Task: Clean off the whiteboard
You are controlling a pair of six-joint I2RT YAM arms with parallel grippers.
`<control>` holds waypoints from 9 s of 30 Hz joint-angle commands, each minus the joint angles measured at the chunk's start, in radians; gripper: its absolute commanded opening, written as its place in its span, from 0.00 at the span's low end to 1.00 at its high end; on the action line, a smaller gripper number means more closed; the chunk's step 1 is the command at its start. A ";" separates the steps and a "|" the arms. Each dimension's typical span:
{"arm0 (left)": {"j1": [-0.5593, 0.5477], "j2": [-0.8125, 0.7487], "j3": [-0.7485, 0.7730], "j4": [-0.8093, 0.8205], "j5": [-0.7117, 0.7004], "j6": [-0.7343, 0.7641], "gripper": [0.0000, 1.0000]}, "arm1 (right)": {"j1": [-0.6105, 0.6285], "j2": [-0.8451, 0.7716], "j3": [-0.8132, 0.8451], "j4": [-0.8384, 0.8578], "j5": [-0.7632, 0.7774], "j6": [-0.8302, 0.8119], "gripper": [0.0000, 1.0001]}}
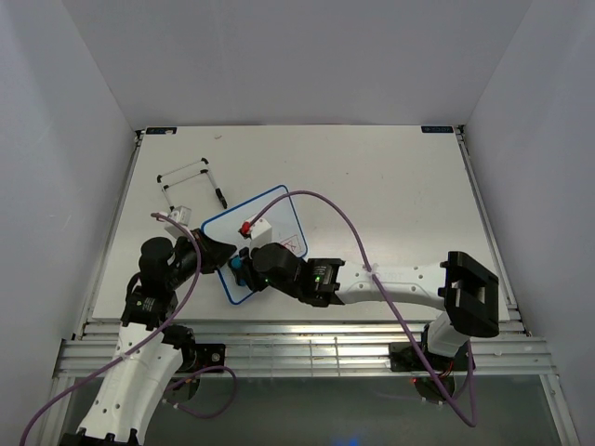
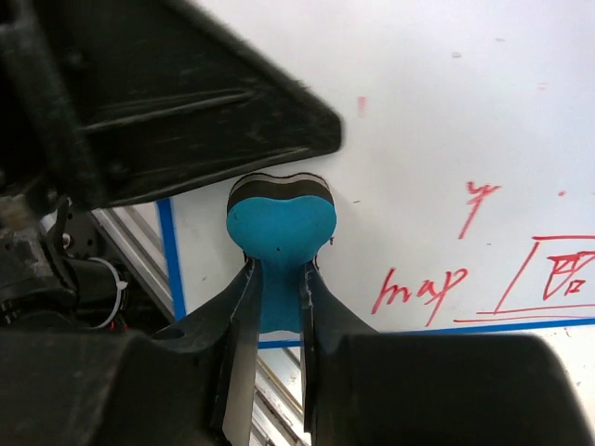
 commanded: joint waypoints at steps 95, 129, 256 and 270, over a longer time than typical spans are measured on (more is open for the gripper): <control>-0.026 0.342 0.134 0.123 0.726 0.196 0.00 | -0.247 -0.146 -0.205 0.146 -0.255 -0.344 0.08; -0.033 0.333 0.097 0.143 0.575 0.159 0.00 | -0.138 -0.161 -0.533 0.168 -0.107 -0.194 0.08; -0.035 0.227 -0.140 0.295 0.413 -0.373 0.00 | -0.322 -0.349 -0.551 0.151 -0.339 -0.122 0.08; -0.033 0.227 -0.124 0.294 0.433 -0.372 0.00 | -0.612 -0.292 -0.648 0.209 -0.463 -0.247 0.08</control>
